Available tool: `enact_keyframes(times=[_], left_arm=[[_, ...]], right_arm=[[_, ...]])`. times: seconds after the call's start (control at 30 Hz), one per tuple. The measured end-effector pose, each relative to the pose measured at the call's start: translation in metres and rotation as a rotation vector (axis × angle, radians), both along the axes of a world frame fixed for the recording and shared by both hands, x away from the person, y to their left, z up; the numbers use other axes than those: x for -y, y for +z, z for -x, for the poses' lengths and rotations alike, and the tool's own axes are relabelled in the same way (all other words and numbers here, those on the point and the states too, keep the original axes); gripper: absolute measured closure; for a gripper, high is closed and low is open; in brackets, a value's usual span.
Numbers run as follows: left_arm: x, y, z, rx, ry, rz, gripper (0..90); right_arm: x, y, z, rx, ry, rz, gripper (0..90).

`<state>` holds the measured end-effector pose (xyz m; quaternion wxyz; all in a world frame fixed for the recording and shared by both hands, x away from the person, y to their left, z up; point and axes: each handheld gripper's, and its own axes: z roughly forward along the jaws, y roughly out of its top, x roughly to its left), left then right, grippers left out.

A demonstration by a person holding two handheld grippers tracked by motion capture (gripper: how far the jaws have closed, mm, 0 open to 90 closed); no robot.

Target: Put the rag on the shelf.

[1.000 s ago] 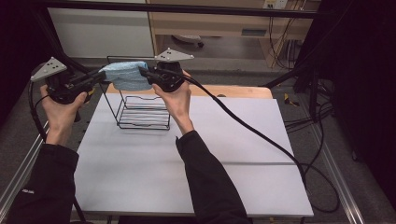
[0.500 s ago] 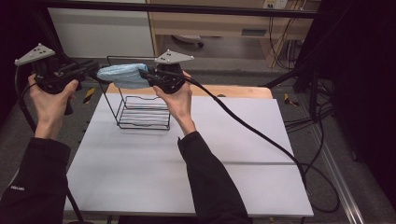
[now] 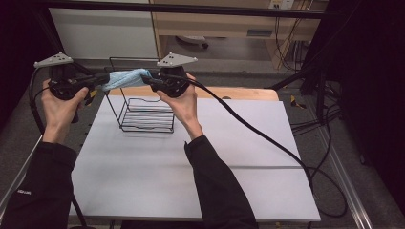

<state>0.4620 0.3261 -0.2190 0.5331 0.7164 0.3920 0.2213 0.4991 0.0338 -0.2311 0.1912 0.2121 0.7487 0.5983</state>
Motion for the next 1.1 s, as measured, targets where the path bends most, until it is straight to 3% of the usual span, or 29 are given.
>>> enact_keyframes(times=[0.37,0.53,0.6,0.7,0.8,0.87,1.1], left_arm=[[0.006,-0.017,-0.003,-0.005,0.002,-0.042,90.0],[0.007,-0.021,-0.004,-0.001,0.006,-0.064,90.0],[0.008,-0.024,-0.004,-0.001,0.009,-0.076,90.0],[0.009,-0.026,-0.004,0.004,0.012,-0.092,90.0],[0.008,-0.030,-0.004,0.011,0.014,-0.089,90.0],[0.007,-0.032,-0.003,0.014,0.015,-0.087,90.0],[0.005,-0.035,-0.004,0.018,0.021,-0.079,90.0]], right_arm=[[0.003,0.006,0.006,-0.005,-0.008,-0.025,41.7],[0.005,0.011,0.008,-0.014,0.013,-0.076,39.2],[0.005,0.013,0.008,-0.021,0.013,-0.089,44.3],[0.006,0.013,0.008,-0.040,0.014,-0.082,59.8],[0.005,0.010,0.007,-0.097,0.052,-0.061,78.2],[0.002,0.006,0.007,-0.128,0.060,-0.032,85.1],[-0.003,-0.007,0.008,-0.152,0.053,0.072,90.0]])
